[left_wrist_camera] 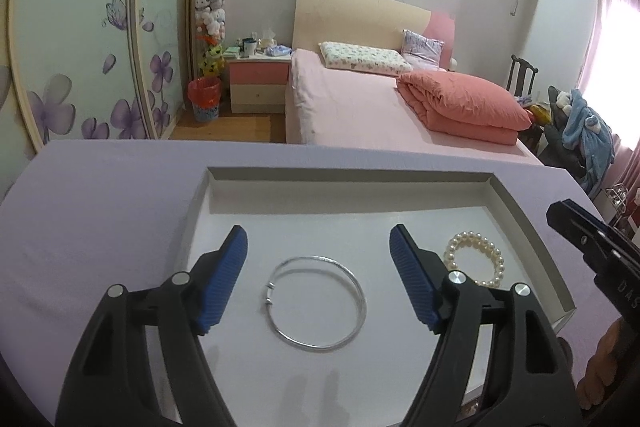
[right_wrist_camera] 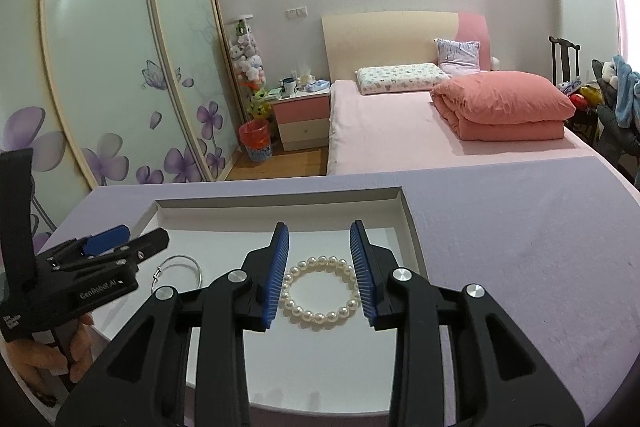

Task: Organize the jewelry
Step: 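Carry the pearl bracelet and silver bangle into the grey tray and release both, then grasp the silver cuff with the right tool while the left tool approaches the yellow watch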

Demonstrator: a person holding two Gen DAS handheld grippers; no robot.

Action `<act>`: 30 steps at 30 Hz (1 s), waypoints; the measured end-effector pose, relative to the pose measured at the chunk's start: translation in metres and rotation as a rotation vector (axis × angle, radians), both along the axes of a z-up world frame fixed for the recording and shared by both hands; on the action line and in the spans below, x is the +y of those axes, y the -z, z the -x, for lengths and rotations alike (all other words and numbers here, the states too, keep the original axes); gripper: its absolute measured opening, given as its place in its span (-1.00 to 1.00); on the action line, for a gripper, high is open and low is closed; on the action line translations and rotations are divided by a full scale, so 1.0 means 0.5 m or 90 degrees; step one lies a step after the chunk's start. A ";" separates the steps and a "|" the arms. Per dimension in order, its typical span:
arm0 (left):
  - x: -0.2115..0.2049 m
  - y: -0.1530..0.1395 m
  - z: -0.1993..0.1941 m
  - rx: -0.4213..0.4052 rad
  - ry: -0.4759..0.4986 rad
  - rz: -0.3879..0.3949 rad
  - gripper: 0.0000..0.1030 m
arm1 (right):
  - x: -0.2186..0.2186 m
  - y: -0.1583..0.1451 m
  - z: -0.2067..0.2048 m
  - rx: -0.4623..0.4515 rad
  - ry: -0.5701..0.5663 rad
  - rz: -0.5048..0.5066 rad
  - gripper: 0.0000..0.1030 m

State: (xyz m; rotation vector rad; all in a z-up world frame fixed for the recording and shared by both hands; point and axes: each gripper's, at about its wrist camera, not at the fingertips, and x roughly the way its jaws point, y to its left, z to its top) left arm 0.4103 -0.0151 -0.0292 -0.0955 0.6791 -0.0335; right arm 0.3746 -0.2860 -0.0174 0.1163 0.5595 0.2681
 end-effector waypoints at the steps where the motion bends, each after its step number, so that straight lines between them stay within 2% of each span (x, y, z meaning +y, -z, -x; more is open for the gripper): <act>1: 0.002 -0.005 0.002 -0.002 -0.002 -0.002 0.40 | 0.000 0.000 0.000 0.000 0.000 0.000 -0.35; 9: 0.032 -0.044 0.046 -0.022 -0.020 -0.011 0.40 | 0.002 -0.019 0.031 -0.013 -0.007 0.000 -0.35; 16: 0.066 -0.068 0.155 -0.042 -0.020 -0.009 0.41 | -0.029 -0.023 0.101 -0.007 -0.002 0.004 -0.35; 20: 0.087 -0.056 0.223 -0.041 -0.021 -0.005 0.46 | -0.057 0.001 0.154 0.025 0.014 0.016 -0.35; 25: 0.119 -0.028 0.307 -0.035 -0.032 -0.009 0.51 | -0.093 0.057 0.204 0.093 0.030 0.031 -0.34; 30: 0.154 -0.005 0.357 -0.028 -0.048 0.000 0.57 | -0.114 0.106 0.232 0.159 0.037 0.049 -0.15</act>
